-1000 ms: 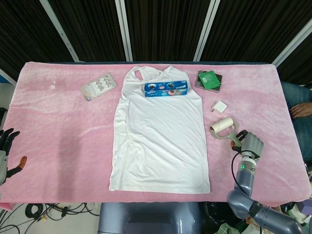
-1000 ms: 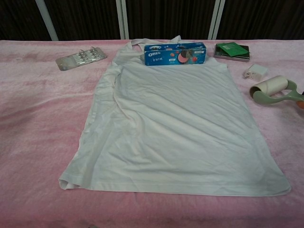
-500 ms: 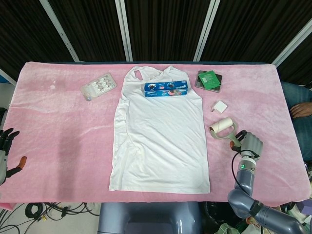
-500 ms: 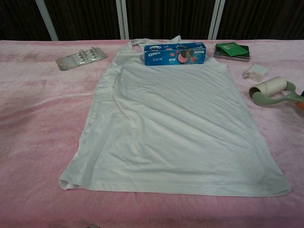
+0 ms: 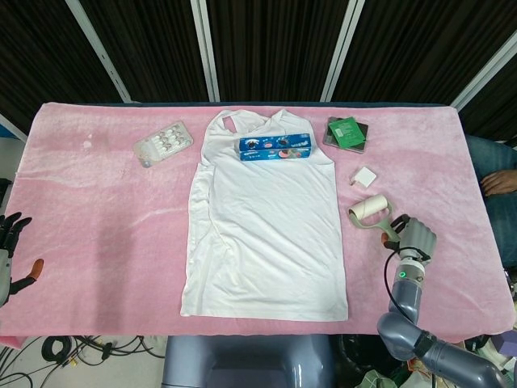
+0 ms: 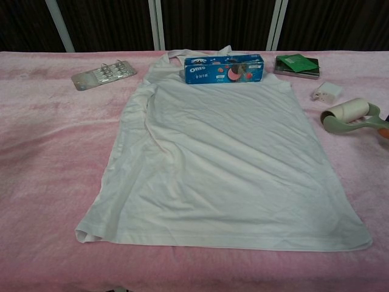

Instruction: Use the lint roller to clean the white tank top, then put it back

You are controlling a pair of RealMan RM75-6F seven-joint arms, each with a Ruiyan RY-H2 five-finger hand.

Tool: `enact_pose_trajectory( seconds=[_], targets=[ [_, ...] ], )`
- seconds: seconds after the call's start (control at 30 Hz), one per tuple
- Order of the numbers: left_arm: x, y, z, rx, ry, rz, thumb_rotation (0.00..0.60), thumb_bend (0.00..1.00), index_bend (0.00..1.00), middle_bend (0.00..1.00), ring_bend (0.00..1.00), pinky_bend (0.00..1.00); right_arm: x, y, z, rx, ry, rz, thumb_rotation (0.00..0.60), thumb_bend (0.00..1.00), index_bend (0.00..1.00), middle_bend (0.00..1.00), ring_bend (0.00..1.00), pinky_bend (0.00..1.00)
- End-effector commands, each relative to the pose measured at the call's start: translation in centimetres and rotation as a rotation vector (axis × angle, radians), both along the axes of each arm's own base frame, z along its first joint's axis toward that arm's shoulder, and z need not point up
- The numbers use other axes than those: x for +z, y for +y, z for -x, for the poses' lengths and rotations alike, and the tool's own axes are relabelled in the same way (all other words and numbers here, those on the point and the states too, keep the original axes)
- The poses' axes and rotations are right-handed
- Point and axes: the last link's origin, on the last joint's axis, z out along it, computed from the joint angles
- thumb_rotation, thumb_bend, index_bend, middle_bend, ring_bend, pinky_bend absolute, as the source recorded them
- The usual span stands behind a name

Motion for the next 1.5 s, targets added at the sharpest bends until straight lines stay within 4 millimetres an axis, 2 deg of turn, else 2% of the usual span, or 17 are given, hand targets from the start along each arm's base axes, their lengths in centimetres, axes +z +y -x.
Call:
enact_pose_trajectory(
  seconds=[0.03, 0.57, 0.87, 1.07, 1.17, 1.5],
  targets=[
    [0.0, 0.0, 0.0, 0.000, -0.001, 0.001, 0.600, 0.32, 0.15, 0.09, 0.03, 0.00, 0.5, -0.1, -0.3, 0.017, -0.030, 0.016, 0.600, 0.52, 0.81, 0.64, 0.60, 0.43],
    [0.0, -0.1, 0.0, 0.003, -0.002, 0.001, 0.600, 0.32, 0.15, 0.09, 0.04, 0.00, 4.9, 0.4, -2.2, 0.137, -0.137, 0.059, 0.600, 0.52, 0.81, 0.65, 0.60, 0.44],
    [0.0, -0.1, -0.1, 0.000, -0.003, 0.000, 0.600, 0.32, 0.15, 0.09, 0.04, 0.00, 7.2, 0.6, -4.6, 0.287, -0.043, -0.050, 0.600, 0.52, 0.81, 0.65, 0.60, 0.44],
    [0.0, -0.1, 0.0, 0.002, -0.006, -0.003, 0.600, 0.32, 0.15, 0.09, 0.04, 0.00, 7.0, 0.6, -5.9, 0.335, 0.030, -0.163, 0.600, 0.52, 0.82, 0.65, 0.60, 0.44],
    [0.0, -0.1, -0.1, 0.002, -0.007, -0.004, 0.600, 0.32, 0.15, 0.09, 0.04, 0.00, 6.7, 0.6, -6.7, 0.326, 0.009, -0.177, 0.600, 0.52, 0.82, 0.65, 0.61, 0.44],
    [0.0, -0.1, -0.1, 0.001, -0.006, -0.003, 0.600, 0.32, 0.15, 0.09, 0.04, 0.00, 4.6, 0.7, -8.0, 0.307, -0.016, -0.281, 0.600, 0.52, 0.82, 0.65, 0.61, 0.44]
  ],
)
